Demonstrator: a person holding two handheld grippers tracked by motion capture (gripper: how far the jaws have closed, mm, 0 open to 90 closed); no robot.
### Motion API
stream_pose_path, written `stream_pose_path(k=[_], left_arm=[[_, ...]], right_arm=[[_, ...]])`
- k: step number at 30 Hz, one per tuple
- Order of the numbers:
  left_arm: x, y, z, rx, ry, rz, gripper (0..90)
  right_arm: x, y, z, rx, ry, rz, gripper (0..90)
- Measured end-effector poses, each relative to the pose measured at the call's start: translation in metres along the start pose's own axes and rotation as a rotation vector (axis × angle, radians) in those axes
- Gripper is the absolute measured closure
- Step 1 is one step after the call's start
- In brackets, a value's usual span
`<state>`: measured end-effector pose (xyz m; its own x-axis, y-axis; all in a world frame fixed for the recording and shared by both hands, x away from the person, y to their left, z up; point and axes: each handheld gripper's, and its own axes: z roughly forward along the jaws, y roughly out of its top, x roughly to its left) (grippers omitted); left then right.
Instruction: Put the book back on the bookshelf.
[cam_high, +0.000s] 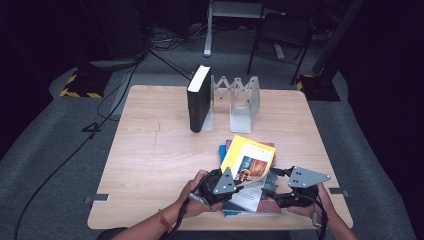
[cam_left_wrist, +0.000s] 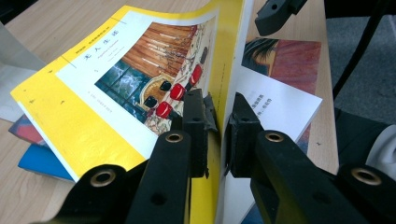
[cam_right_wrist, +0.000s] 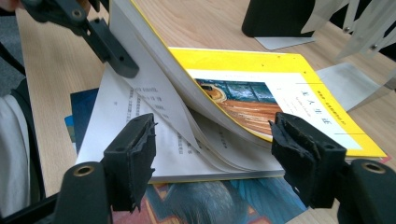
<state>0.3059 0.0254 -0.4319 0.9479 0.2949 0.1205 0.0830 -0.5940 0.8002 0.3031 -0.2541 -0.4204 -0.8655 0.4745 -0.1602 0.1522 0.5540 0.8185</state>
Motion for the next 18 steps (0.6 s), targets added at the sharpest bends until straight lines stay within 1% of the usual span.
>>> stream_pose_path(k=[2, 3, 4, 6, 8, 9, 10, 11, 14, 16, 18], left_arm=[[0.001, -0.001, -0.001, 0.000, -0.006, -0.005, 79.2], [0.001, -0.002, -0.002, 0.003, -0.006, -0.004, 79.2], [0.001, -0.002, -0.002, 0.001, -0.008, -0.004, 79.1], [0.001, -0.004, -0.004, -0.001, -0.011, -0.001, 78.9], [0.002, -0.005, -0.005, -0.001, -0.013, -0.006, 78.4], [0.003, -0.006, -0.006, -0.005, -0.020, -0.009, 78.4], [0.004, -0.007, -0.007, 0.005, -0.021, -0.007, 77.9], [0.003, -0.008, -0.007, 0.004, -0.019, -0.005, 77.8], [0.003, -0.011, -0.009, 0.009, -0.015, 0.004, 77.2], [0.003, -0.013, -0.011, 0.003, -0.025, -0.001, 74.9], [0.004, -0.015, -0.012, 0.004, -0.030, 0.000, 73.8]], right_arm=[[-0.001, 0.002, 0.003, 0.001, -0.011, -0.020, 29.8], [-0.003, 0.003, 0.005, -0.003, -0.007, -0.013, 28.6], [-0.003, 0.004, 0.006, -0.005, 0.003, -0.019, 28.1], [-0.002, 0.006, 0.011, 0.013, -0.001, -0.049, 27.5], [-0.002, 0.005, 0.015, 0.025, 0.018, -0.061, 28.2], [-0.002, 0.005, 0.015, 0.025, 0.018, -0.061, 28.2], [-0.001, 0.004, 0.019, 0.047, 0.012, -0.069, 28.7], [0.000, 0.001, 0.022, 0.056, 0.003, -0.074, 31.4], [-0.005, -0.004, 0.026, 0.063, -0.014, -0.054, 33.5], [-0.007, -0.006, 0.026, 0.050, -0.029, -0.042, 39.4], [-0.010, -0.007, 0.023, 0.036, -0.029, -0.039, 43.7]])
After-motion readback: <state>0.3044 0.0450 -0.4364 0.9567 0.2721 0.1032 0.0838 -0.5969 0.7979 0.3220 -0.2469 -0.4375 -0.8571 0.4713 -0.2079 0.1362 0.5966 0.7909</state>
